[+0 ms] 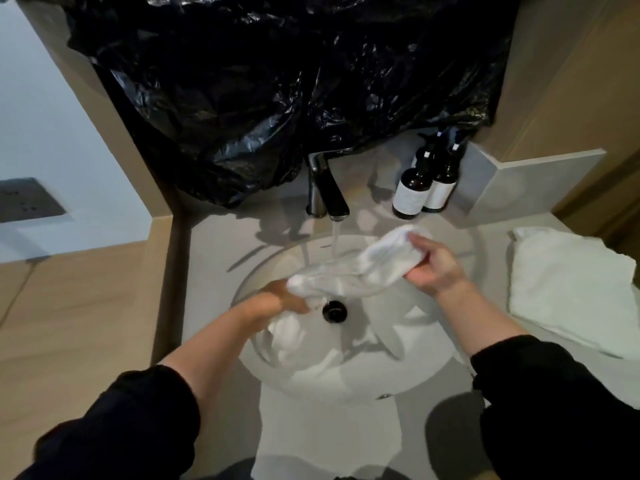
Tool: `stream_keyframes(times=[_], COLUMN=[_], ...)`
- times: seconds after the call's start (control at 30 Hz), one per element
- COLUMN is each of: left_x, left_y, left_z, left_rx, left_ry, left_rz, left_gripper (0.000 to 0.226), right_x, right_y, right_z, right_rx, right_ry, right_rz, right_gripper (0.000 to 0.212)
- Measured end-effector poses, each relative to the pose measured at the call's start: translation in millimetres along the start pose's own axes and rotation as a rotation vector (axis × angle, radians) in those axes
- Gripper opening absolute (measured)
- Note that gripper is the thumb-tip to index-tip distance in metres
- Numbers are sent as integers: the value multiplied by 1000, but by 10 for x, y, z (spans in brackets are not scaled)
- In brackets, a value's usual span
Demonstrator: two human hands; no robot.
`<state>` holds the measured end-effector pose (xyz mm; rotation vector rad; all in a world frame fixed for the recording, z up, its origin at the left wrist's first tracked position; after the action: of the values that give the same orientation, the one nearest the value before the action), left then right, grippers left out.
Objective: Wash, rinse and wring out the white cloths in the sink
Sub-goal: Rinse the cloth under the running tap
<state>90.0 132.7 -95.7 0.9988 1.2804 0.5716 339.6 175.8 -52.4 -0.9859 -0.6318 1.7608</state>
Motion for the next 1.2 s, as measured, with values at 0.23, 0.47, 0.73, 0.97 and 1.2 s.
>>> stream_keyframes(times=[0.23,0.47,0.73,0.97,1.2], left_x=[201,316,489,532,599], left_y=[-8,-96,-158,-116,48], left_z=[-188,-425,-328,-118,-18], left_rx=[149,162,-185,-402,-583], left_ry=[180,226,215,168,11], left_rz=[-177,-177,-246,-214,-50], left_gripper=[49,35,30,42,43], right_x=[456,793,1038,939,769], right_y=[813,863,760,841,896], right_z=[313,623,377,-44,-317], right_rx=[-169,-721,-824,29,88], right_ry=[22,10,213,212,180], right_rz=[225,25,65,200,210], right_gripper=[16,11,24,68,40])
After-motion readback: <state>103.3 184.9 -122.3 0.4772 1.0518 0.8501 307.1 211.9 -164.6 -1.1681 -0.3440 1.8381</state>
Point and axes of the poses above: each hand's wrist, its own x-axis towards the middle knuckle, its own z-axis out of the palm, y = z × x, the point moved 7 cm from there along x, towards the middle knuckle, and after that the axes turned 13 degrees about -x, right-handed, at the moved point
